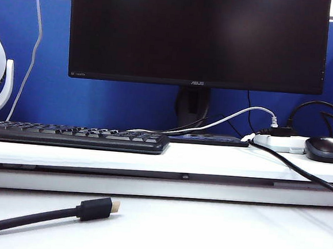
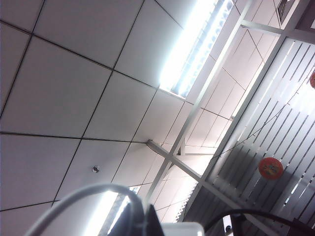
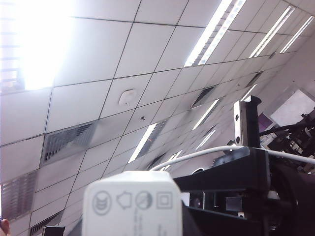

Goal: Pick up the Type-C charging cable and the charging base, insert one end of the Type-C charger into the corresponding slot on the base, and finally place the plugged-in charger back on the table.

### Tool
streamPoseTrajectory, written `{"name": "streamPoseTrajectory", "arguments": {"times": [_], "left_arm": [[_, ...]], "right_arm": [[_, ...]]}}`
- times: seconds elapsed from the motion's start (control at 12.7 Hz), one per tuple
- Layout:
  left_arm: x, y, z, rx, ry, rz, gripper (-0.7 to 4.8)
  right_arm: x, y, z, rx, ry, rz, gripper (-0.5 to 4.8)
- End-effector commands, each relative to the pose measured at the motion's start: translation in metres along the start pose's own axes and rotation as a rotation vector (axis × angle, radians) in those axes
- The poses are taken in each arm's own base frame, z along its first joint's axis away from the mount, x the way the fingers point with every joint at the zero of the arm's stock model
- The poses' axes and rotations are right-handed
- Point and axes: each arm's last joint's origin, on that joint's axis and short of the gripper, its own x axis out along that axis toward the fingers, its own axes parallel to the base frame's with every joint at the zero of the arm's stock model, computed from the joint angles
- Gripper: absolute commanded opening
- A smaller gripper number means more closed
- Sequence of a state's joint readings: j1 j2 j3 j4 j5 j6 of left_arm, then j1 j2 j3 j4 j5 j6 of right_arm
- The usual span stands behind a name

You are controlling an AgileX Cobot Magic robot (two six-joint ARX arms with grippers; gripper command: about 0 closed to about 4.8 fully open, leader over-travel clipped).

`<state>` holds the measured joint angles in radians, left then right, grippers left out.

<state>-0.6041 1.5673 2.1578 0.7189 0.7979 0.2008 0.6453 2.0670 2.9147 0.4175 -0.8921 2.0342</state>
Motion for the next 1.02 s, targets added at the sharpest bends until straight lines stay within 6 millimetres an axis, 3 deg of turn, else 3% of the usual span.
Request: {"name": "streamPoseTrajectory", "arguments": {"times": [0.08,0.31,1.02], "left_arm": [[-0.001,-0.001,-0.006,-0.040,0.027,0.024,-0.06],[-0.001,-0.001,-0.009,-0.080,0.047,0.052,-0.06],[-0.001,-0.006,-0.015,-0.097,0.034,-0.081,-0.06]], "right_arm": [[0.002,0.006,-0.004,-0.034,0.034,-0.004,-0.05],[0.002,0.002,-0.003,-0.027,0.033,-0.030,-0.05],[0.002,0.012,-0.006,0.013,0.015,0.069,-0.05]]}}
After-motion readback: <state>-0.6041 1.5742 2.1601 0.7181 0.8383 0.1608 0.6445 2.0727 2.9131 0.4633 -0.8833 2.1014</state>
